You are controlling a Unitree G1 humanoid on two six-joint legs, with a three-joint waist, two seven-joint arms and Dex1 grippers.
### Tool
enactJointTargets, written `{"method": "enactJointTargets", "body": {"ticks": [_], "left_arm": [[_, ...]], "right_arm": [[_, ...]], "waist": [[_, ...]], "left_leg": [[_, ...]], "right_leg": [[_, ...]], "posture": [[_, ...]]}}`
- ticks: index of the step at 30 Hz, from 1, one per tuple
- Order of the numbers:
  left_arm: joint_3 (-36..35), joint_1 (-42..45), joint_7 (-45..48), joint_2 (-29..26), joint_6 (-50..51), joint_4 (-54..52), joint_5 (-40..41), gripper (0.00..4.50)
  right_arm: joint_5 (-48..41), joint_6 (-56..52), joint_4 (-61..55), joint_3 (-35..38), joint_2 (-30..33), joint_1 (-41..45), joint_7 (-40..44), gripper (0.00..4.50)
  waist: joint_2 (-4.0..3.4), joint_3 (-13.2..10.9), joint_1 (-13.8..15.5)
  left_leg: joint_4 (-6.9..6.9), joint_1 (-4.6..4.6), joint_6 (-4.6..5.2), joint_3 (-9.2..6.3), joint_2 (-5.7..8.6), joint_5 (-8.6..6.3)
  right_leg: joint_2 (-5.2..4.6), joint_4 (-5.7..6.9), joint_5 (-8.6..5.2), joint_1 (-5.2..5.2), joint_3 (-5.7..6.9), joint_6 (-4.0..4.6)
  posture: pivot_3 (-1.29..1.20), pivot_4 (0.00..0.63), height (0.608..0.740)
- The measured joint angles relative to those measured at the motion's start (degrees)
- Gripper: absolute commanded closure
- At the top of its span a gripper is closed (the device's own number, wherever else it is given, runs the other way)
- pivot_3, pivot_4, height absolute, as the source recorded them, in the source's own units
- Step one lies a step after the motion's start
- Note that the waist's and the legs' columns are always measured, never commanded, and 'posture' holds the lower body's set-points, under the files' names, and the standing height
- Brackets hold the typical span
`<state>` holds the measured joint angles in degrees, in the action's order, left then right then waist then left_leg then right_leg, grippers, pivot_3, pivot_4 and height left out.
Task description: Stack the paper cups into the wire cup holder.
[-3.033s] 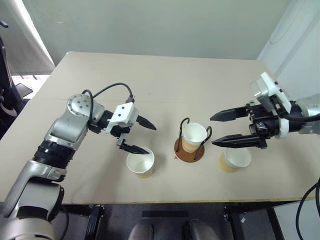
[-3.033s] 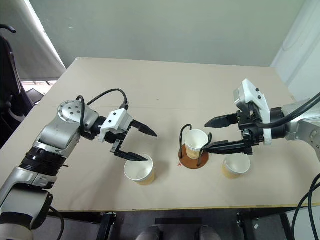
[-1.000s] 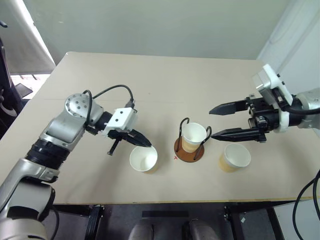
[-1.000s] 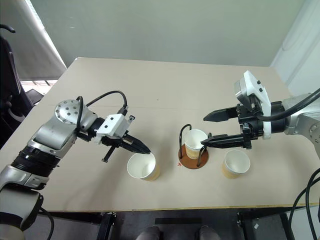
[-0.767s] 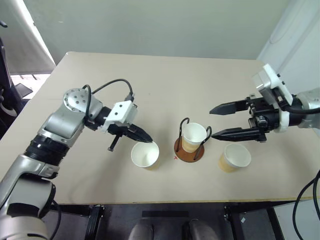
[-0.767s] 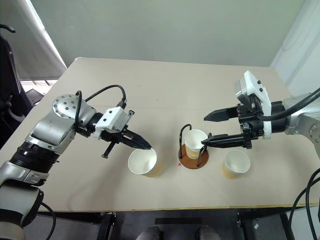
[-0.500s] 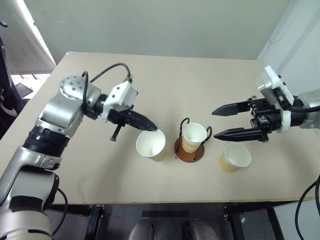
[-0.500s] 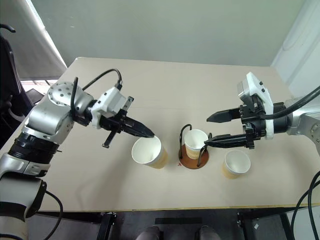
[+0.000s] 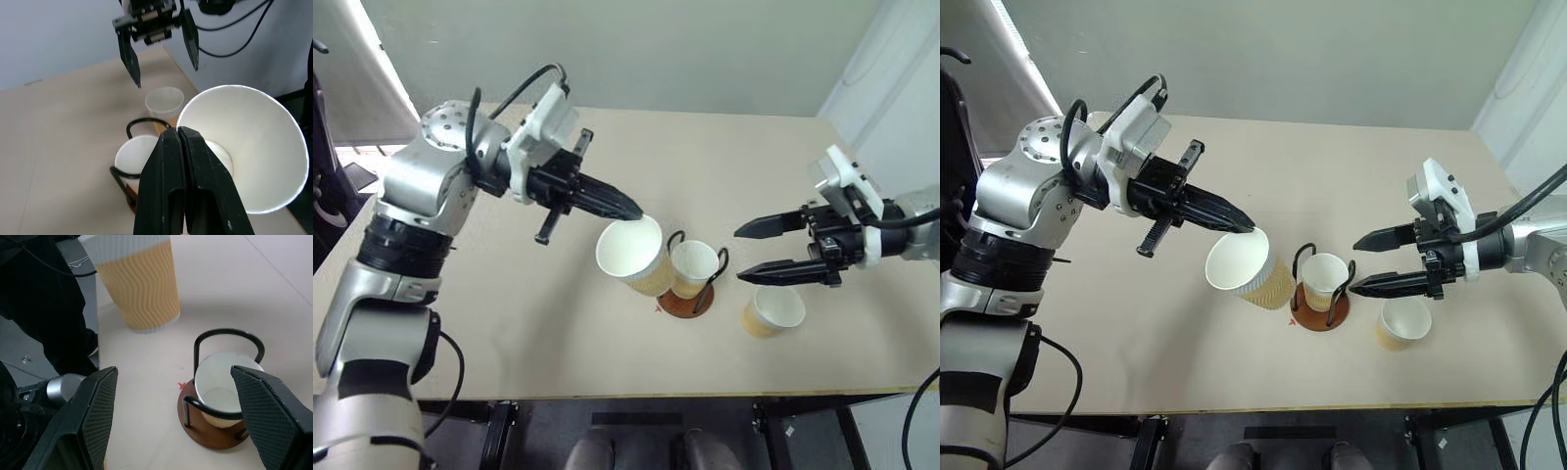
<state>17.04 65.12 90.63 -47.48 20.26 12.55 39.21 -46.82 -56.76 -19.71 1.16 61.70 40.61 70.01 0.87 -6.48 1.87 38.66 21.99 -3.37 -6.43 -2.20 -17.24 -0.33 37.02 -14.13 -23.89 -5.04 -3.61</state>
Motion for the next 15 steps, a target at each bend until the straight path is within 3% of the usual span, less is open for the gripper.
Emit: {"method": "enactJointTargets", "body": {"ticks": [15], "left_arm": [[0.27,2.38,0.0,6.46,-4.41,8.21,-4.81,4.48]], "right_arm": [[0.87,1.31,0.72,0.19,2.21,-2.54,1.21,0.76]], "waist": [[0.0,0.0,0.13]], "left_leg": [[0.09,0.02,0.01,0.0,0.03,0.0]], "right_leg": [[-0.02,0.0,-0.01,0.03,-0.01,-0.11]], "posture": [[0.0,0.15,0.74]]}}
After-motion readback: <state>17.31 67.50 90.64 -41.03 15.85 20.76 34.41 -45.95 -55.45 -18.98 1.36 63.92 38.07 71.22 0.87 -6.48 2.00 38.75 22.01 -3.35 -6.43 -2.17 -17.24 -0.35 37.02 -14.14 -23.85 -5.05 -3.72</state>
